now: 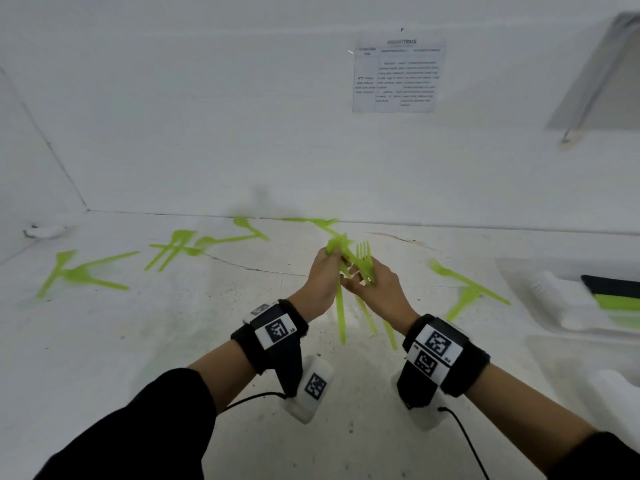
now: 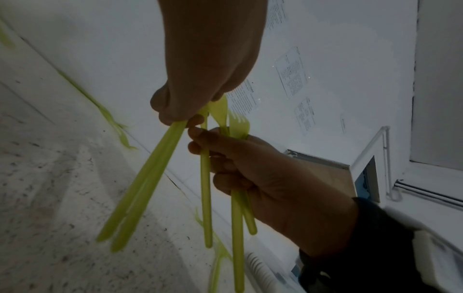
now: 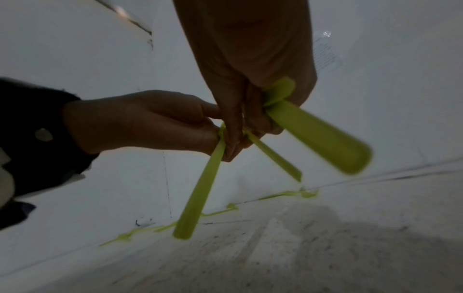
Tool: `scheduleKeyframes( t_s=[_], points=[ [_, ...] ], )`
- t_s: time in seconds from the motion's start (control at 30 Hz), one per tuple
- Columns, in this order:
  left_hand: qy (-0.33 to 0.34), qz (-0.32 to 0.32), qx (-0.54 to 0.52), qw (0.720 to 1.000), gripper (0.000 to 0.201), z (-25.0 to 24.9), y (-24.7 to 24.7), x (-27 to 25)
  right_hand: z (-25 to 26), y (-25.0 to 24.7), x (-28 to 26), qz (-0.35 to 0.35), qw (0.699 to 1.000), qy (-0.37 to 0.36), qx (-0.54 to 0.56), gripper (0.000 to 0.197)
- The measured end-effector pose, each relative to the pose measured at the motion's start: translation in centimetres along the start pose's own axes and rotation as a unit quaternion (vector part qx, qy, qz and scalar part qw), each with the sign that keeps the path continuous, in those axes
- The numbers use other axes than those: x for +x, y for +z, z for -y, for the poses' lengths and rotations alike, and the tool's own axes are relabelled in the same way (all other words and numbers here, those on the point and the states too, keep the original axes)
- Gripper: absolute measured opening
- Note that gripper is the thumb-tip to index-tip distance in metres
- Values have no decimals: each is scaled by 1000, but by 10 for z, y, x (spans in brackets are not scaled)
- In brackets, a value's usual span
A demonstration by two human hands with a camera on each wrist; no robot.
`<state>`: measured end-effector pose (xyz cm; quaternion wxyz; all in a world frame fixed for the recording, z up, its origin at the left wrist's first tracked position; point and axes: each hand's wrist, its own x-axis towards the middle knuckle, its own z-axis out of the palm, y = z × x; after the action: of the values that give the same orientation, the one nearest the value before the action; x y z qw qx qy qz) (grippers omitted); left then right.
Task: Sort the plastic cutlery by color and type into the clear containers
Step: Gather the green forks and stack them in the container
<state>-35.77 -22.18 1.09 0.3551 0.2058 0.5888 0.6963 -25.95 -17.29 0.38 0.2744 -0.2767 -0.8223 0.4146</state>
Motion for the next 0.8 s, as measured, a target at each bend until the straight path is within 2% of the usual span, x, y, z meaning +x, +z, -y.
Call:
scheduleKeyframes(
  t_s=[0.07, 0.13, 0.23, 0.33, 0.4, 0.5, 0.6, 0.73, 0.8],
  points=[
    [-7, -3, -29, 1000, 20, -1, -6, 3, 2, 0, -3, 22, 998, 25, 49, 6],
    [-15, -11, -60, 998, 21, -2, -10, 6, 2, -1, -3, 23, 996, 38, 76, 19],
    [-26, -22, -82, 996, 17, -3, -11, 8, 3, 2, 0, 27, 1000, 8, 5, 24],
    [-21, -7, -33, 999, 30, -4, -10, 8, 6, 7, 0, 51, 996, -39, -57, 26],
    [-11, 17, -7, 1000, 31, -3, -10, 7, 5, 8, 1, 50, 996, -34, -60, 28],
    [-5, 45, -15, 999, 30, 0, -17, 7, -2, 5, 1, 7, 998, -18, -61, 30],
    [-14, 43, -31, 999, 21, 2, -20, 6, -6, -3, 2, -31, 999, 2, -21, 28],
    [-30, 44, -36, 998, 17, 3, -13, 3, 5, -8, -2, 6, 1000, 15, 7, 42],
    [-29, 44, -43, 998, 19, 2, -8, 1, 7, -6, -2, 15, 998, 24, 48, 40]
  ],
)
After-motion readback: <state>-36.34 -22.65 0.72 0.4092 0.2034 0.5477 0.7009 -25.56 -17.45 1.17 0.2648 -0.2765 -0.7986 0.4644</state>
